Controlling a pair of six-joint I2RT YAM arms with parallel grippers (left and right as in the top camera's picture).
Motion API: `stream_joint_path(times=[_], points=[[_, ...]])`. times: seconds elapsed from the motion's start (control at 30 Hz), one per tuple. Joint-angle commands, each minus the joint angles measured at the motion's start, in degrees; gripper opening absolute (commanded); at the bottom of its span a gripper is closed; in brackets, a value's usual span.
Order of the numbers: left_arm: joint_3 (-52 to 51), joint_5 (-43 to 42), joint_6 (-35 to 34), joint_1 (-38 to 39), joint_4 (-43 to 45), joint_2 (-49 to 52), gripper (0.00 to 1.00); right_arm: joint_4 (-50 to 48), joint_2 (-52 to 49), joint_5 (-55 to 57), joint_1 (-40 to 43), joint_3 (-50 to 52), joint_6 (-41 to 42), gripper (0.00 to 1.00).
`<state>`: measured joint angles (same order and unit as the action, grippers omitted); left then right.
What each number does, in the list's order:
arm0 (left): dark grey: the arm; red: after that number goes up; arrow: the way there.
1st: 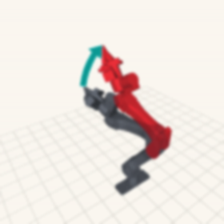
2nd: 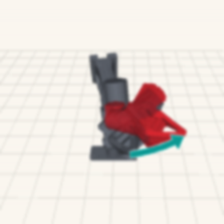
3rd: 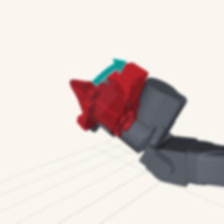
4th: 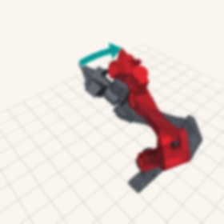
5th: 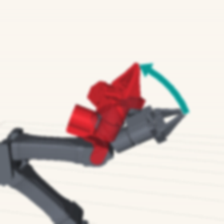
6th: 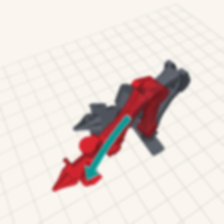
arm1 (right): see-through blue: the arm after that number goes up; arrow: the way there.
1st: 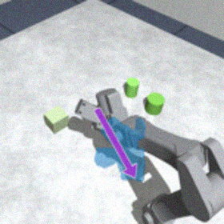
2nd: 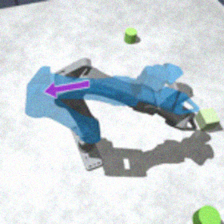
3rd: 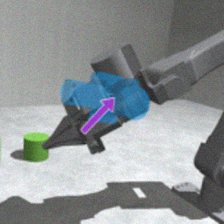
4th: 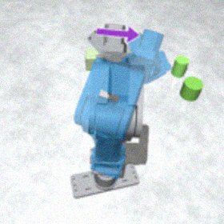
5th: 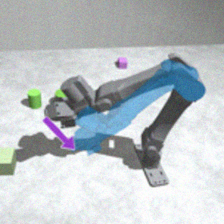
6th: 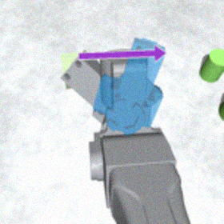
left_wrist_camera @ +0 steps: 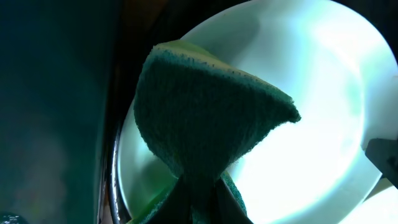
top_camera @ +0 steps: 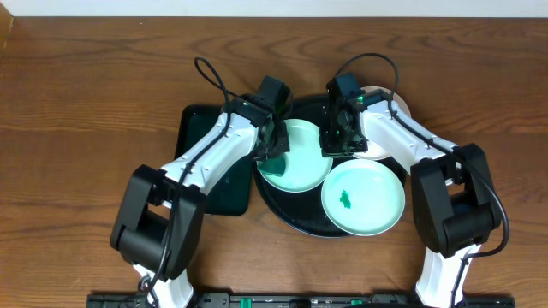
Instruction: Clean dirty plates on tray and stack at the side
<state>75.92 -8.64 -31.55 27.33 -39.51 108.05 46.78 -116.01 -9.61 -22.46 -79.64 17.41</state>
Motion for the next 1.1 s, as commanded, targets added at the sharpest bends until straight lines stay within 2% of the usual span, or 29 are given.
stream_joint_path(times=[0.0,0.37,0.53,1.07], points=[[1.55,1.92,-0.52,-0.02,0.20,1.14,0.07,-0.26,-0.17,-1.16,-0.68,0.15,-0.28,0.01],[1.55,1.97,-0.48,1.33,1.73,7.78,0.07,-0.26,-0.17,-1.16,-0.90,0.15,-0.42,0.01],[1.55,-0.31,-0.50,2.29,1.70,9.99,0.07,-0.28,-0.17,-1.16,-0.90,0.15,-2.93,0.01],[0.76,-2.47,-0.50,3.06,1.68,10.60,0.07,-1.25,-0.17,-1.33,-3.28,0.15,-5.51,0.01]])
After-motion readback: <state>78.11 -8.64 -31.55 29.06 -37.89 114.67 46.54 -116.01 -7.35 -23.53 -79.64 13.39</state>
